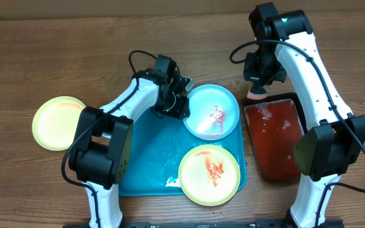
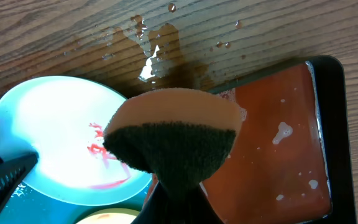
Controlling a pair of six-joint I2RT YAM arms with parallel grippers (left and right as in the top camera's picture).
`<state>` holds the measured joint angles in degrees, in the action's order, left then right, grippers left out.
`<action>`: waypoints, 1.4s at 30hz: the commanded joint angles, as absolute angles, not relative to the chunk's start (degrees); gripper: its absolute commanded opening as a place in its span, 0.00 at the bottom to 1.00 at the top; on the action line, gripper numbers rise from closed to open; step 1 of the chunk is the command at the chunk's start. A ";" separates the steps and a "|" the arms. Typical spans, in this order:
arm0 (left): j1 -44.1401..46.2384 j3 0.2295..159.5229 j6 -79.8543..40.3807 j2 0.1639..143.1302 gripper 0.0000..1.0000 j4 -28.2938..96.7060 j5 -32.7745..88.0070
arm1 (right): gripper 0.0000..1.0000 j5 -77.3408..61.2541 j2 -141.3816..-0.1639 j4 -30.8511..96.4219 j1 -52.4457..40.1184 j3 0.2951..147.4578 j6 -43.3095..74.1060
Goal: Clean dirty plates on tray and stack at the side
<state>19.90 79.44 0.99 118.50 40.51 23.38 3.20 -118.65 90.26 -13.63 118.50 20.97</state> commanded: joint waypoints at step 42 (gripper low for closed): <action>19.73 82.28 -21.37 118.37 0.04 50.89 -5.10 | 0.04 -12.97 -117.03 68.45 -34.33 100.62 27.29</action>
<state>20.51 82.26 -23.51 117.43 52.16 -7.14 -10.96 -118.61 70.26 -32.53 103.66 24.03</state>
